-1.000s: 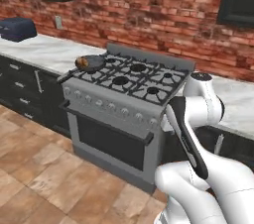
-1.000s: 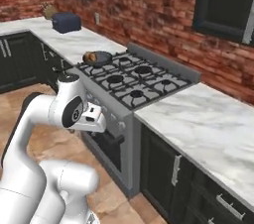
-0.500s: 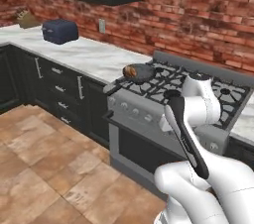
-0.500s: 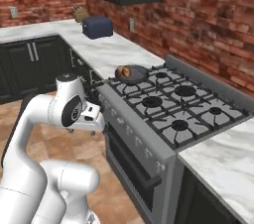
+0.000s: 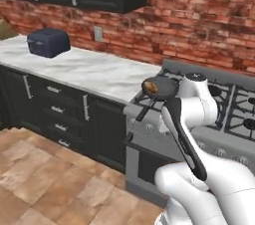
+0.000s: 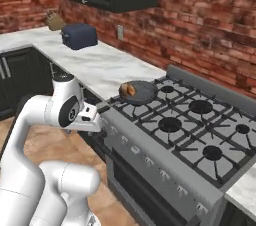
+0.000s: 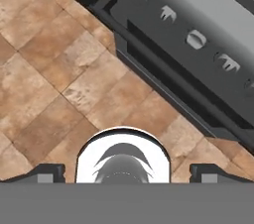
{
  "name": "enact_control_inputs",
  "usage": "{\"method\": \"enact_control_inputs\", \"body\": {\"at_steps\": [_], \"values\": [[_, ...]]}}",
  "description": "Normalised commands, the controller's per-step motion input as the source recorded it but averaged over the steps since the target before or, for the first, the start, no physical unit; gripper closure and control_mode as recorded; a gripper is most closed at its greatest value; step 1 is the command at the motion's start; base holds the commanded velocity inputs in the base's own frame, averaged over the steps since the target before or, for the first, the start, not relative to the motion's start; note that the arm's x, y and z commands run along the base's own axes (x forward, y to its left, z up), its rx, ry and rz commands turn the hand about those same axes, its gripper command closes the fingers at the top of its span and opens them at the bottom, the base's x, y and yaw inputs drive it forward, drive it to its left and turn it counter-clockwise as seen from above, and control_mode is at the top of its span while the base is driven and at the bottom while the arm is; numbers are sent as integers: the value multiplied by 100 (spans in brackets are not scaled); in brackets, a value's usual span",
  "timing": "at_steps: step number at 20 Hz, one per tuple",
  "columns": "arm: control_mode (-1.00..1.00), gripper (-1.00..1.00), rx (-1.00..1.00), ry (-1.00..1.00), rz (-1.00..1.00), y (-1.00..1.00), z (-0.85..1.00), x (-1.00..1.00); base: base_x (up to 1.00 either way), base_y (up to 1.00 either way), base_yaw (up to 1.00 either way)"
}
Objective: Take the chicken drumsticks from the pan and place one on each plate on the dining counter.
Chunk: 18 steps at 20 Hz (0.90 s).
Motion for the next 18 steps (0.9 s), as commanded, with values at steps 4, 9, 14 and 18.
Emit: {"method": "enact_control_inputs", "body": {"at_steps": [4, 9, 14, 18], "values": [[100, -100, 0, 0, 0, 0, 0, 0, 31, 41, -53], [100, -100, 0, 0, 0, 0, 0, 0, 69, 22, -49], [100, -100, 0, 0, 0, 0, 0, 0, 79, 22, -10], [100, -100, 0, 0, 0, 0, 0, 0, 54, 17, 0]]}}
